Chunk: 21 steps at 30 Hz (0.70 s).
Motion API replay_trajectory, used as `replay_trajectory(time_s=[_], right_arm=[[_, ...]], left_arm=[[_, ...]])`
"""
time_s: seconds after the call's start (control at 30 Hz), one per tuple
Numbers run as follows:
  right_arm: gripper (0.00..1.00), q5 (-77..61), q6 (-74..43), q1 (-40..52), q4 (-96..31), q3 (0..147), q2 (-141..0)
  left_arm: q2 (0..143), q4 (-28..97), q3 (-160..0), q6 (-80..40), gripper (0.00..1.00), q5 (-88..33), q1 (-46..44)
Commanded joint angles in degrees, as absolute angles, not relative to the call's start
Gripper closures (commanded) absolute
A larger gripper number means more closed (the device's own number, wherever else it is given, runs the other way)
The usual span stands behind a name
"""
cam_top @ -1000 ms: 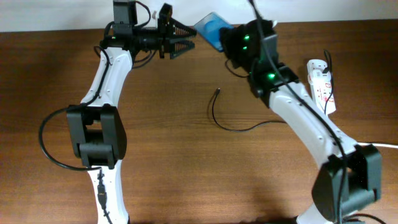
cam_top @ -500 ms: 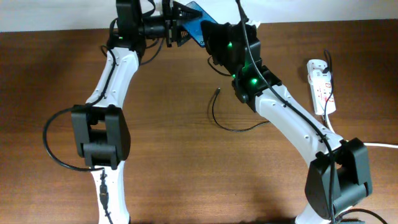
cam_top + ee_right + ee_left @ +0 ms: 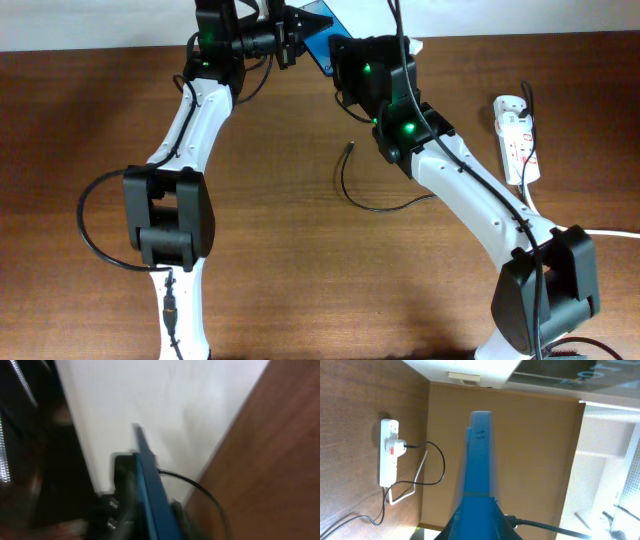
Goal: Plug charger to phone and switch on socket
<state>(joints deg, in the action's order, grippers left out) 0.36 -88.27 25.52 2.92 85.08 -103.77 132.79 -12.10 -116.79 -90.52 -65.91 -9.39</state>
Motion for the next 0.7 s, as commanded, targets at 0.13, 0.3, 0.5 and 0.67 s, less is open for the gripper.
replay_trajectory(time_s=[0.13,0.3,0.5,0.67], right_arm=[[0.35,-2.39,-82.74,25.26,2.17,84.18,-103.61],[0.00,-9.89,-55.72,13.85,-7.90,84.20,-95.18],[0.05,-15.42,-31.70,10.50,-37.80,84.18,-94.19],[0.05,-19.51,-33.50,11.88,-39.77,84.18,-103.85]], left_arm=[[131.98,-13.06,-118.02,-88.07,1.00,-63.64,-8.38],[132.00,-12.82,-118.02,-82.96,1.00,-71.72,-5.43],[132.05,1.54,-118.02,-65.10,1.00,-79.75,-2.46],[132.49,35.59,-118.02,-46.70,1.00,-79.35,3.40]])
